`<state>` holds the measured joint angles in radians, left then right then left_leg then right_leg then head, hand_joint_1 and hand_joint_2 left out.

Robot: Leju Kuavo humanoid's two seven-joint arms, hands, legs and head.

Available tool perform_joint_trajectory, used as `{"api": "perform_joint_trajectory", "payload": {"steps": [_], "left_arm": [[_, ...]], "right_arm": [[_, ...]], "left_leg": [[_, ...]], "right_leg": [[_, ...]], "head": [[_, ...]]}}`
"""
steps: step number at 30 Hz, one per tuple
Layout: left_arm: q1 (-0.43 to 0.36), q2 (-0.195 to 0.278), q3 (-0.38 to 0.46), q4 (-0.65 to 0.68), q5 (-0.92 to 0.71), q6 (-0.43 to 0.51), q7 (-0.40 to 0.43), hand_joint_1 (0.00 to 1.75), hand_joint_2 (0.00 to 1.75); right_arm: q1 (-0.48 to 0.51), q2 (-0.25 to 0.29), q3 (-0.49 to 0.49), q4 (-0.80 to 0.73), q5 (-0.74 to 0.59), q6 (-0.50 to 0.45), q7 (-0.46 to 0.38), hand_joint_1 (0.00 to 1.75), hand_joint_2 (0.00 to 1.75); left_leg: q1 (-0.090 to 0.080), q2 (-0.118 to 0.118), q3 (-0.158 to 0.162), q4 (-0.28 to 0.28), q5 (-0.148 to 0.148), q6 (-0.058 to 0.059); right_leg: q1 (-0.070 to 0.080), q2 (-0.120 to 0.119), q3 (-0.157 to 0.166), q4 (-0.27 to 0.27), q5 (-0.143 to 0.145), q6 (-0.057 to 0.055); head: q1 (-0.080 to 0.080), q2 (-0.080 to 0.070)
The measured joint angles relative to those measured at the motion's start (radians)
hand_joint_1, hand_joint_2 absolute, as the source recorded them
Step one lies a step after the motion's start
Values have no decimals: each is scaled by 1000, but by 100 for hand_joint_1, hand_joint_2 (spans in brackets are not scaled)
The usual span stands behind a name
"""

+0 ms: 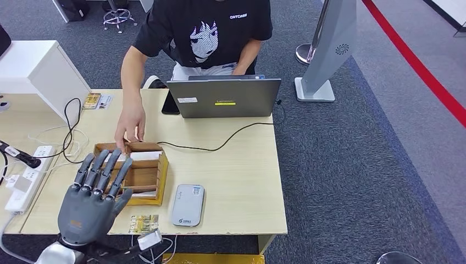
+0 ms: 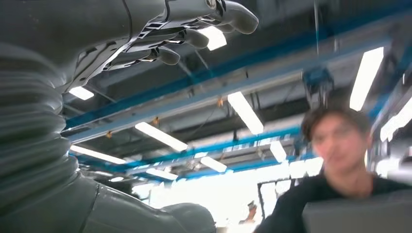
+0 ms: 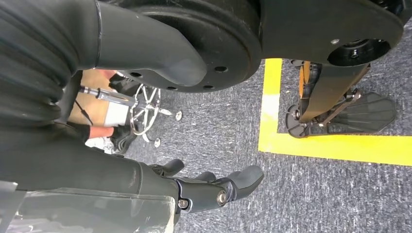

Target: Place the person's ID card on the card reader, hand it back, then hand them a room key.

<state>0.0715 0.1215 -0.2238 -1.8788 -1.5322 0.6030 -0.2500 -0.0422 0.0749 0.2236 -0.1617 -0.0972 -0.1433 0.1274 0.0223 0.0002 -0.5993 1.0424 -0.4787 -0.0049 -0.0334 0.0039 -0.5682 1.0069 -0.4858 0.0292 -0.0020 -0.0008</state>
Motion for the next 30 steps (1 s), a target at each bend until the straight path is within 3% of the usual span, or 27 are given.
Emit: {"api": "perform_joint_trajectory", "payload": {"steps": [4,10,16,23,30], "left_arm": [[74,-123,10,-143,12,82,-23,0,175],[168,-208,38,-300,177,93,-46,0,175],[231,-296,179,-354,316,92,-173,0,175],[247,-345,333,-331,288,44,-205,0,175],[247,-362,376,-313,282,44,-212,0,175]], "right_arm": [[1,3,-5,0,-8,-13,6,0,175],[1,10,-22,0,-19,-30,16,0,175],[2,12,-25,0,-16,-39,-3,0,175],[2,16,-26,0,-11,-45,-23,0,175],[2,17,-32,0,-10,-47,-24,0,175]], "left_leg": [[-1,0,0,0,-2,2],[-1,0,0,-1,-2,1],[-1,0,1,-1,-2,1],[-1,0,1,-1,-2,1],[-1,0,1,-1,-2,1]], "right_leg": [[0,0,0,-1,-1,1],[0,0,0,-1,-1,1],[-1,-1,1,-1,-2,1],[-1,-1,1,-1,-2,1],[-1,-1,1,-1,-2,1]], "head": [[2,0],[1,0],[0,0],[0,0],[0,0]]}}
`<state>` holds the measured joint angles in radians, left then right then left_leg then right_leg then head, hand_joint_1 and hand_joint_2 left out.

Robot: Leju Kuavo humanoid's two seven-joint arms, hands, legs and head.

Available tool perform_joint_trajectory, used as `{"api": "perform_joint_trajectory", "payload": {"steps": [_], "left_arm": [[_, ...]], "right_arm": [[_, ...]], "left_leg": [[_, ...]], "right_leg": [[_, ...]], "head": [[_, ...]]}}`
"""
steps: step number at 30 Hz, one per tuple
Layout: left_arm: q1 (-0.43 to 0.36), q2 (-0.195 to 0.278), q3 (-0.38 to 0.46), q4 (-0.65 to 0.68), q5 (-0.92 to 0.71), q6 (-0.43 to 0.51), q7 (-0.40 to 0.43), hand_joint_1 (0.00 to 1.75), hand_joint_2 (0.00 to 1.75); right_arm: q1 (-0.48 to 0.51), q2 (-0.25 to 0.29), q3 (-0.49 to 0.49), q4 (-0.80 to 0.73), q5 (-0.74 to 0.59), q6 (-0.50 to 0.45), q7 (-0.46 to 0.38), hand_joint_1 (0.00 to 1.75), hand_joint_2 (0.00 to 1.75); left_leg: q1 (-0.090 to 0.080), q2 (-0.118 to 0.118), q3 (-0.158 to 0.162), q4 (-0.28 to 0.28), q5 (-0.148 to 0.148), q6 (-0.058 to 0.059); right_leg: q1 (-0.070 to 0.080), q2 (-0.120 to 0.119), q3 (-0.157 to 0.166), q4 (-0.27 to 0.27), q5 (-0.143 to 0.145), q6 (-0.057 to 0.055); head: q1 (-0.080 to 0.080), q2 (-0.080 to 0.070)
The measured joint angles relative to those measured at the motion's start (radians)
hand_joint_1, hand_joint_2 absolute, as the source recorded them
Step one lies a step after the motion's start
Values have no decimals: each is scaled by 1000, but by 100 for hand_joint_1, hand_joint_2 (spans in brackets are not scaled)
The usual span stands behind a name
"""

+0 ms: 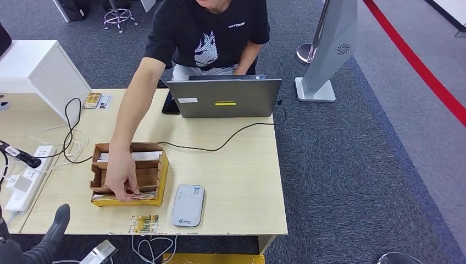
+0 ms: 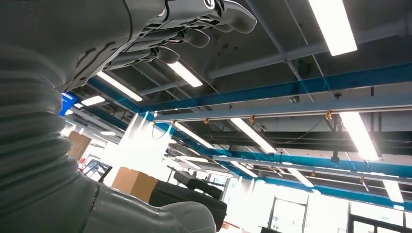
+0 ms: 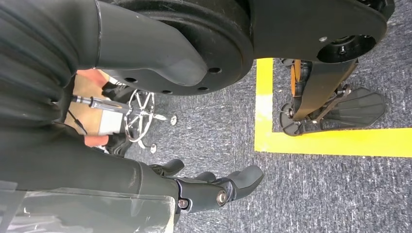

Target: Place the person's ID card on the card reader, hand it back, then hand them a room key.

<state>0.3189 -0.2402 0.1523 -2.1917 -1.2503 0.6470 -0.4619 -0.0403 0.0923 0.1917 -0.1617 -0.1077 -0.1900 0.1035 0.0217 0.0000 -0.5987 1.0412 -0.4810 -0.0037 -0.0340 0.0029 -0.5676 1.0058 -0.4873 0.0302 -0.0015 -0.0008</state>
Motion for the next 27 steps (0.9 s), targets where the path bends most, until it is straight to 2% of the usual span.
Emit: {"api": "perform_joint_trajectory", "payload": {"steps": [16,27], "left_arm": [[0,-7,12,27,-41,-20,2,0,175],[-2,-7,12,58,-10,-18,18,0,175]], "right_arm": [[0,0,-2,0,0,0,0,0,175],[0,2,-10,0,-1,-1,8,0,175]], "left_leg": [[0,0,0,0,0,0],[0,0,0,0,0,0]], "right_leg": [[0,0,0,0,0,0],[0,0,0,0,0,0]], "head": [[0,0],[0,0]]}}
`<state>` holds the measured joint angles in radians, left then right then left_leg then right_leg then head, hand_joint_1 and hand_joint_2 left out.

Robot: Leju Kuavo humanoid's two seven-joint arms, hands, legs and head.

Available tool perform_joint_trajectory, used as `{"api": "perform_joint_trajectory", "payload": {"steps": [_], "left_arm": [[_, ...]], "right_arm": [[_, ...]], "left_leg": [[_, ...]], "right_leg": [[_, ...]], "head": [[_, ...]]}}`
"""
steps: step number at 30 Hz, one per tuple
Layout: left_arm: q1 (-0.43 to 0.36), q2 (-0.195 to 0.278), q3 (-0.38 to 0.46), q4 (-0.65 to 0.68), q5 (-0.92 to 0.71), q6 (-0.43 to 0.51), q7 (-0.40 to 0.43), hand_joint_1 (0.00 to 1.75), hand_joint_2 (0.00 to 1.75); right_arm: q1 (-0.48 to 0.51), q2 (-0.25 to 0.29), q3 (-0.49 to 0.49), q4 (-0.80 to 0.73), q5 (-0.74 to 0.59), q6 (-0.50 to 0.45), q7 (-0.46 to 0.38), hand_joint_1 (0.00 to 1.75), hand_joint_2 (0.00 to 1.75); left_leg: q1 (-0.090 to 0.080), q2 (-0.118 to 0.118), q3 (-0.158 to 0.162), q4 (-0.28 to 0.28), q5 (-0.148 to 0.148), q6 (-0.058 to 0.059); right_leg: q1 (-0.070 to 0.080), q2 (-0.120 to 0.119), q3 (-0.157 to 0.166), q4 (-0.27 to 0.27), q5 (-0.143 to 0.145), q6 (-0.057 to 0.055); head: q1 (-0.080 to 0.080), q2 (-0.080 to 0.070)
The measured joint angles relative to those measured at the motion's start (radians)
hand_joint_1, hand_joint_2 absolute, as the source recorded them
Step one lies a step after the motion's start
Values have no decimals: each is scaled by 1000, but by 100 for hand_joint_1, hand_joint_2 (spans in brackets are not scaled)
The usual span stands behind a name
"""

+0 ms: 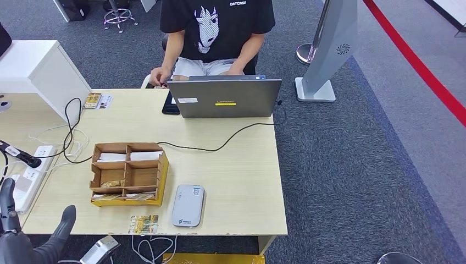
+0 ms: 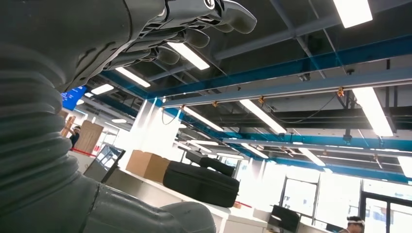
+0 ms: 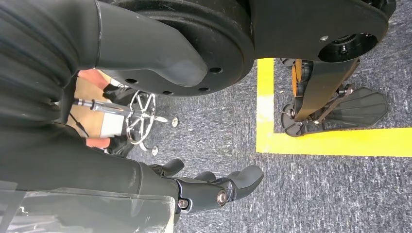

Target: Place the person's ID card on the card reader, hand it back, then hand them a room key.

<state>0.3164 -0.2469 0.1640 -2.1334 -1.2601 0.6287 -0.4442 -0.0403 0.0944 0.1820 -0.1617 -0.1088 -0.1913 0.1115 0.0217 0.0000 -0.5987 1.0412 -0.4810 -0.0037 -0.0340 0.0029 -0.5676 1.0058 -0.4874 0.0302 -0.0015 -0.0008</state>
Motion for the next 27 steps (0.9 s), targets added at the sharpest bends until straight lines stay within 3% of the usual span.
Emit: {"api": "perform_joint_trajectory", "payload": {"steps": [14,17,21,27], "left_arm": [[-1,-10,0,-14,72,29,-31,0,175],[2,-15,0,-27,80,-4,-48,0,175],[-1,-5,-1,-18,-48,-92,-13,0,175],[-6,32,-8,24,-137,-99,35,0,175]], "right_arm": [[0,0,-3,0,-4,0,16,0,175],[0,0,-5,0,-6,1,15,0,175],[0,0,-7,0,-10,2,13,0,175],[0,0,-7,0,-9,6,10,0,175]], "left_leg": [[0,0,0,0,0,0],[0,0,0,0,0,0],[0,0,0,0,0,0],[0,0,0,0,0,0]], "right_leg": [[0,0,0,0,0,0],[0,0,0,0,0,0],[0,0,0,0,0,0],[0,0,0,0,0,0]], "head": [[0,0],[0,0],[0,0],[0,0]]}}
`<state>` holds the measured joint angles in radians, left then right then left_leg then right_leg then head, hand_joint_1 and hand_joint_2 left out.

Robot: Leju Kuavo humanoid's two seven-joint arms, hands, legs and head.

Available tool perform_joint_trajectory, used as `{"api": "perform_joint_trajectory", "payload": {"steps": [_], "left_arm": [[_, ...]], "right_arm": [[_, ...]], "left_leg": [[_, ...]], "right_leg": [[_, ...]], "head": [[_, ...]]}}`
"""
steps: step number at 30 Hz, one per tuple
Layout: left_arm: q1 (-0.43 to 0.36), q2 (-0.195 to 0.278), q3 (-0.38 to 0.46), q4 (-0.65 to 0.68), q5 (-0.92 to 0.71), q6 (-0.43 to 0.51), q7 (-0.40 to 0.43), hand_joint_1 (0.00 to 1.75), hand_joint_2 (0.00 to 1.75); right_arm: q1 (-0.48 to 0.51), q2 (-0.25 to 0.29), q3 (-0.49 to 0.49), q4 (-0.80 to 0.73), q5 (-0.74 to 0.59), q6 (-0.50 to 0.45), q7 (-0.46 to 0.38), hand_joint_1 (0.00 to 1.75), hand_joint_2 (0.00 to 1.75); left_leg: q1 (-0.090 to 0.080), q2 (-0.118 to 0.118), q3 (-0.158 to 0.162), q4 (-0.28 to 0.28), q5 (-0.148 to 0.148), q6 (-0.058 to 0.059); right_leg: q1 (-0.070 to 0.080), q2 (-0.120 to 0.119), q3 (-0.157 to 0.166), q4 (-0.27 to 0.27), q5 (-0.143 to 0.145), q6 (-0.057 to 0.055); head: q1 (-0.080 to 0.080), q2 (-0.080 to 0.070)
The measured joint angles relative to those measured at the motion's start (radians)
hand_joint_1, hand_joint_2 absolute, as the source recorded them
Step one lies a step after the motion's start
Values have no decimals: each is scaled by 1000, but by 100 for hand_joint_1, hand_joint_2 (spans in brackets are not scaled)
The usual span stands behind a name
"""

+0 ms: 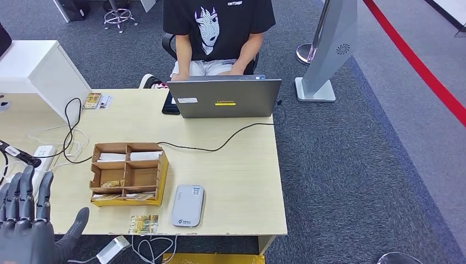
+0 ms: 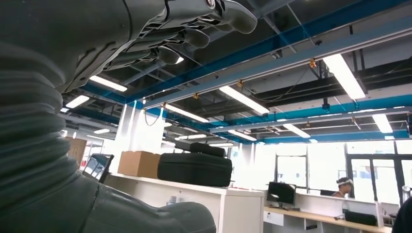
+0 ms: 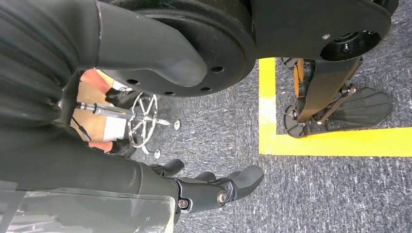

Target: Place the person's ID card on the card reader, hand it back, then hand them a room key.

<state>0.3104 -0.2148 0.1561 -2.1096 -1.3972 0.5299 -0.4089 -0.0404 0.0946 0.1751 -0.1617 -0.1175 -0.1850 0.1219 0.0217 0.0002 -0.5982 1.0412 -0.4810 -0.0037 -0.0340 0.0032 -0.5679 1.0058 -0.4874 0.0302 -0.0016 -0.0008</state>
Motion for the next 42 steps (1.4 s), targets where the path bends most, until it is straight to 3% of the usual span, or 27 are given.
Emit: {"api": "perform_joint_trajectory", "payload": {"steps": [5,12,22,29,42], "left_arm": [[-2,20,-5,12,-18,-24,25,0,175],[-32,121,-75,115,-102,-126,141,0,175],[-90,207,-167,257,-114,-156,179,0,175],[-159,222,-236,364,-74,-163,174,0,175],[-228,226,-246,473,-61,-151,176,0,175]], "right_arm": [[0,0,0,0,1,2,-2,0,175],[0,0,0,0,2,8,-10,0,175],[0,0,0,0,22,17,-7,0,175],[-1,0,1,0,48,34,-8,0,175],[-3,-2,5,0,59,41,3,0,175]], "left_leg": [[0,0,0,0,0,0],[0,0,0,0,0,0],[0,0,0,0,0,0],[0,0,0,0,0,0],[0,0,0,0,0,0]], "right_leg": [[0,0,0,0,0,0],[0,0,0,0,0,0],[0,0,0,0,0,0],[0,0,0,0,0,0],[0,0,0,0,0,0]], "head": [[0,0],[0,0],[0,0],[0,0],[0,0]]}}
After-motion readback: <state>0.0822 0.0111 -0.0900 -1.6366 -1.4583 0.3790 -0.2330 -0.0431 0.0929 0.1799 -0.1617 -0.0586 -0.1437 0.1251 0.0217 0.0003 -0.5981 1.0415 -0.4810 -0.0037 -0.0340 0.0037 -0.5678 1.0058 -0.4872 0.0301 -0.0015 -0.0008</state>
